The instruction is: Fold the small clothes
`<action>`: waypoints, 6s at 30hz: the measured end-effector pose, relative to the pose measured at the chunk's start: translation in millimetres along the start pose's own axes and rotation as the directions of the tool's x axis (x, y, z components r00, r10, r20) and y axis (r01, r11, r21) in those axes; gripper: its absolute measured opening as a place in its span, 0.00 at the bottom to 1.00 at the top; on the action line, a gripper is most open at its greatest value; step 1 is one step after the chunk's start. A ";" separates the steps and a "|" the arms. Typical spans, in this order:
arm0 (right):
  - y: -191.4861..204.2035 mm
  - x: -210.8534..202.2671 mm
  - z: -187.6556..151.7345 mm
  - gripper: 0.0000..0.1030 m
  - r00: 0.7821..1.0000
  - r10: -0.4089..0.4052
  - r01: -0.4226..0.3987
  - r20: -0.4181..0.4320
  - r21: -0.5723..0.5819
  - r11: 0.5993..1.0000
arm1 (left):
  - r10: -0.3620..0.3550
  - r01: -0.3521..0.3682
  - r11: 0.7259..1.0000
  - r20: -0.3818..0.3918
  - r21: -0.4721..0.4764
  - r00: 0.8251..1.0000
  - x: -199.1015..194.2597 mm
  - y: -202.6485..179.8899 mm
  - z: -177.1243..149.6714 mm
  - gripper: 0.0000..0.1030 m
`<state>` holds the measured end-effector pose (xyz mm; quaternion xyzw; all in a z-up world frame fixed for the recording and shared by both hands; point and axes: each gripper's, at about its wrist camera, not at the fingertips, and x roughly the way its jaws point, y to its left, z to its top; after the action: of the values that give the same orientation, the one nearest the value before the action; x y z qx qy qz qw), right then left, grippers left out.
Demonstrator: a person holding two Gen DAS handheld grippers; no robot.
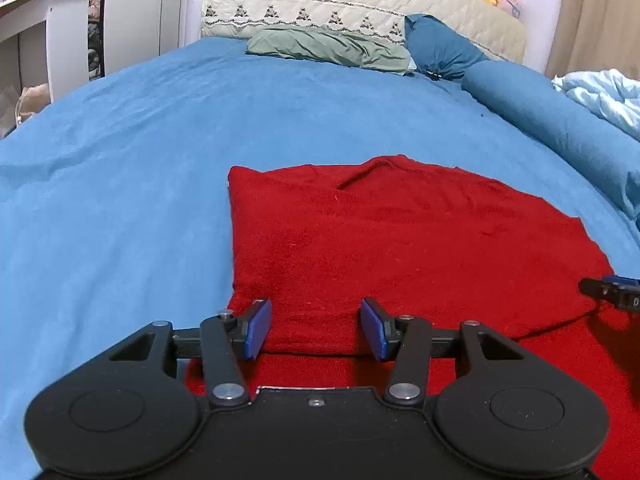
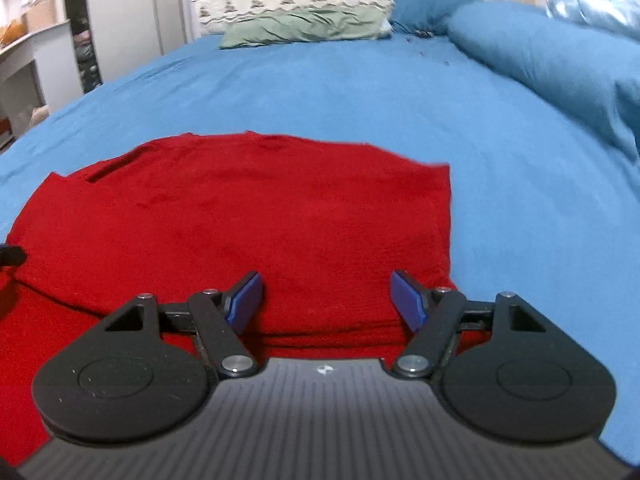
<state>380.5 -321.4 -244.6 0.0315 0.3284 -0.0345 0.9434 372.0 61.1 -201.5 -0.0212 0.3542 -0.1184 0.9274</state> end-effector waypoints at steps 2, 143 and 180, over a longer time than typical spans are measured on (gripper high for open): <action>-3.1 1.6 -0.8 0.84 1.000 0.006 -0.007 0.006 0.026 1.000 | 0.008 -0.008 1.000 -0.003 0.001 1.000 0.9 -1.7 1.1 0.53; -47.7 18.1 90.0 0.90 0.997 0.081 -0.081 0.005 0.095 0.992 | 0.029 -0.011 0.988 0.112 -0.154 0.993 5.4 6.7 69.2 0.76; -71.3 -33.0 -9.6 0.88 0.994 0.021 -0.011 -0.105 0.089 0.996 | 0.045 -0.044 0.999 -0.157 0.011 0.987 51.1 -124.7 47.2 0.95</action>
<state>342.7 -390.1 -234.3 0.0774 0.3760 -0.0396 0.9226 414.6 -74.1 -184.2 -0.0003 0.4262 -0.1002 0.8991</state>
